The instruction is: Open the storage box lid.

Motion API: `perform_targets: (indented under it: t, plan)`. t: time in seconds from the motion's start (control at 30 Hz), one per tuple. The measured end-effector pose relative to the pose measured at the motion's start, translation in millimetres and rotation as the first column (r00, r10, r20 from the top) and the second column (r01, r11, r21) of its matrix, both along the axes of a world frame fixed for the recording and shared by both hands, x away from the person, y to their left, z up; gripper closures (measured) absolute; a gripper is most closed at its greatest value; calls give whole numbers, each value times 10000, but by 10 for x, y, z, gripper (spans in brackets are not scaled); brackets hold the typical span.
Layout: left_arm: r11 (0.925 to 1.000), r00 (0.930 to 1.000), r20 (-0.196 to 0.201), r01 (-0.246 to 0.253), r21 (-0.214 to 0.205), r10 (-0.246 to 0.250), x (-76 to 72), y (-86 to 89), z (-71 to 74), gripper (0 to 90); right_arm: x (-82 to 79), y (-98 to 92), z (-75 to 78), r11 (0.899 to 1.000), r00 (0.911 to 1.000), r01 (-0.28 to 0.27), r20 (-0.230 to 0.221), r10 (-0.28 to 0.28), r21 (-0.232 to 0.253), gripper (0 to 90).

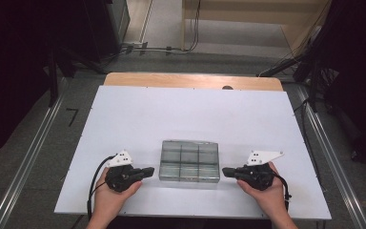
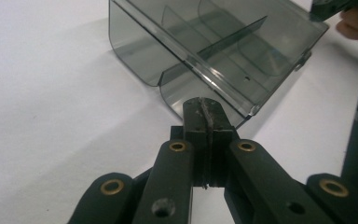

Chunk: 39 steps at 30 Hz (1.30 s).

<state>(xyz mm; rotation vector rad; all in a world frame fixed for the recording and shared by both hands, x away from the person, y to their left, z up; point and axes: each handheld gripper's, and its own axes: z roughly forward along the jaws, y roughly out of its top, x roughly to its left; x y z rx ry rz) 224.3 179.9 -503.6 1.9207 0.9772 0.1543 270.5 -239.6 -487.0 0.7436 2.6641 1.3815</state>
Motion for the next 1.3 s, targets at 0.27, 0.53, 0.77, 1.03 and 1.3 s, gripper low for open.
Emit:
perform_targets:
  t: [0.27,0.53,0.77,1.03,1.3]
  plan:
    - [9998,9998,-156,153,127,-151,9,-53,-67,899,19,36,-30,9995,9994,-302,-179,301,-60,880]
    - [9987,9985,-207,501,-20,-502,14,-100,-83,900,21,47,-46,9987,9990,-426,-137,422,-286,880]
    - [9988,9990,-132,429,-240,-433,7,-93,-89,900,15,74,-66,9966,9985,-541,-71,538,-623,879]
    - [9987,9990,-85,431,-262,-433,2,-93,-101,900,14,67,-67,9967,9981,-618,2,619,-524,880]
    - [9986,9988,-53,478,-234,-480,-2,-95,-102,900,-27,88,-40,9969,9962,-735,439,748,-294,881]
